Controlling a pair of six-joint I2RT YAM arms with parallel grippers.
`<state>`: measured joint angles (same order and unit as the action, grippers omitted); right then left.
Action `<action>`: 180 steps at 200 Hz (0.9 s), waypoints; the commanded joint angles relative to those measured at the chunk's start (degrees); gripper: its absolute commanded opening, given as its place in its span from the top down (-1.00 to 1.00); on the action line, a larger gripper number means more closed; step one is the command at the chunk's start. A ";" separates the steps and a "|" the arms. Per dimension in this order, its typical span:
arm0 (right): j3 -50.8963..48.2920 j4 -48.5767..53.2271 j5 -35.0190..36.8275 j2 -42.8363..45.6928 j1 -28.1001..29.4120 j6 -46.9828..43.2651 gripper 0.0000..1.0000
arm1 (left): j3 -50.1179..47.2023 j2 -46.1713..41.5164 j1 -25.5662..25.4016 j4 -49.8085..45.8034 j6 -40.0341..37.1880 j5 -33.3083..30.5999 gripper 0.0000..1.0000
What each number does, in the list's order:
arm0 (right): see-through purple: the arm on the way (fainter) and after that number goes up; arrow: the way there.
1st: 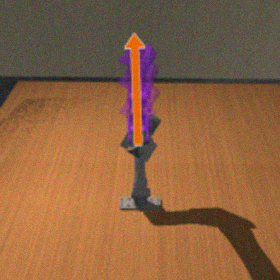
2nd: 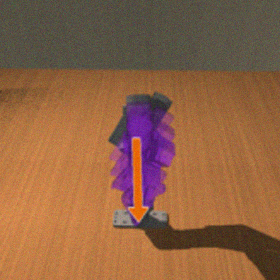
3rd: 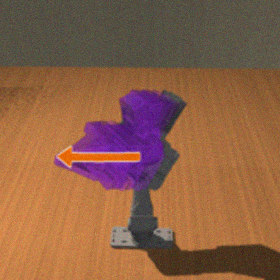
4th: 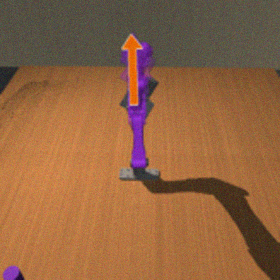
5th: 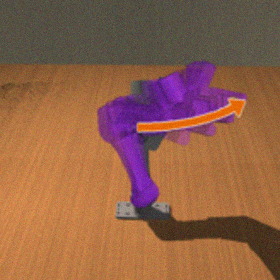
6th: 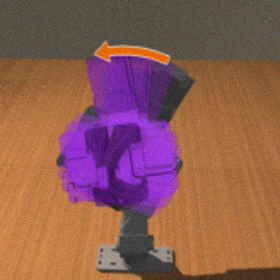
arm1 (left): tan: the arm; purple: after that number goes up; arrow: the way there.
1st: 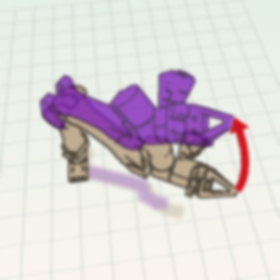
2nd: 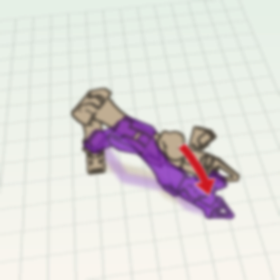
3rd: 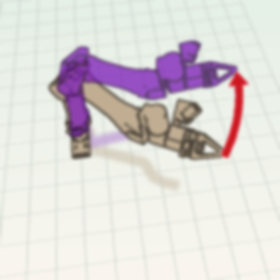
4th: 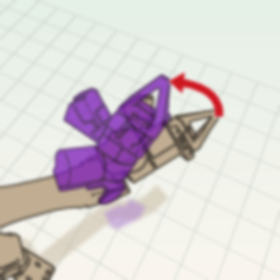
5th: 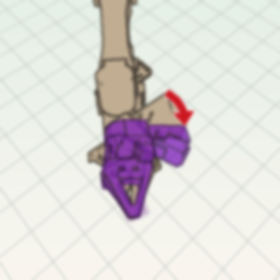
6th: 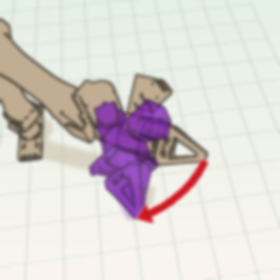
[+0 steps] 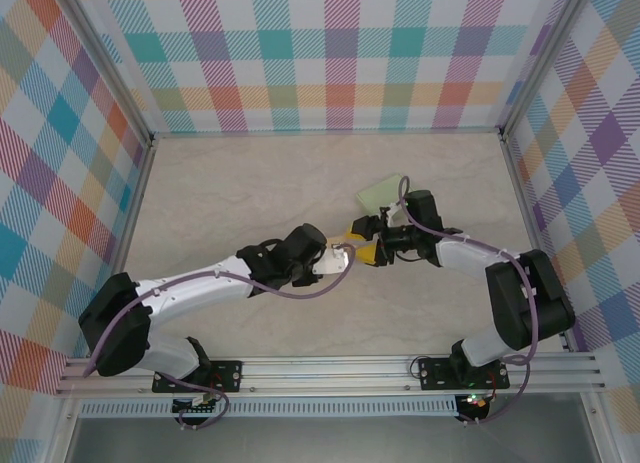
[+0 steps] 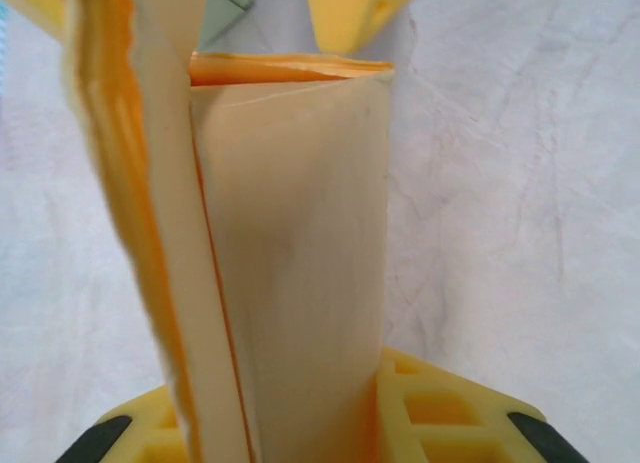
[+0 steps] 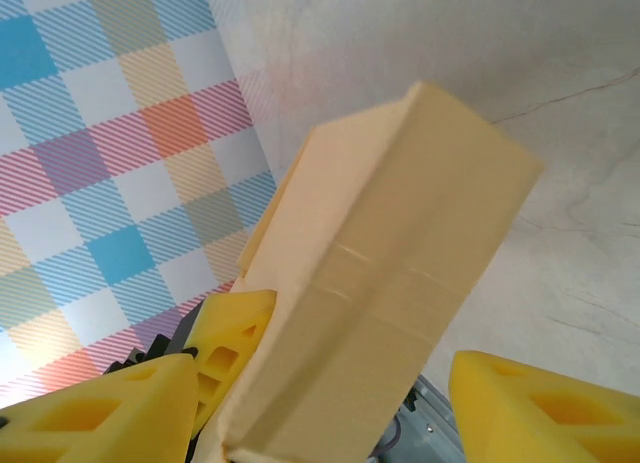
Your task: Fold the paper box
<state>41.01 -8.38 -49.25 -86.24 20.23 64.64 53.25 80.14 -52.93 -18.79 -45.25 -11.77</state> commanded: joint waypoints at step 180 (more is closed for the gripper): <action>-3.16 21.48 20.81 15.70 -3.66 -22.72 -0.36 | 23.13 20.42 9.51 -24.46 -0.49 22.36 -0.66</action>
<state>38.79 12.49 -30.70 -72.38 16.84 44.86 75.50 101.14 -43.99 -42.06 -45.30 8.58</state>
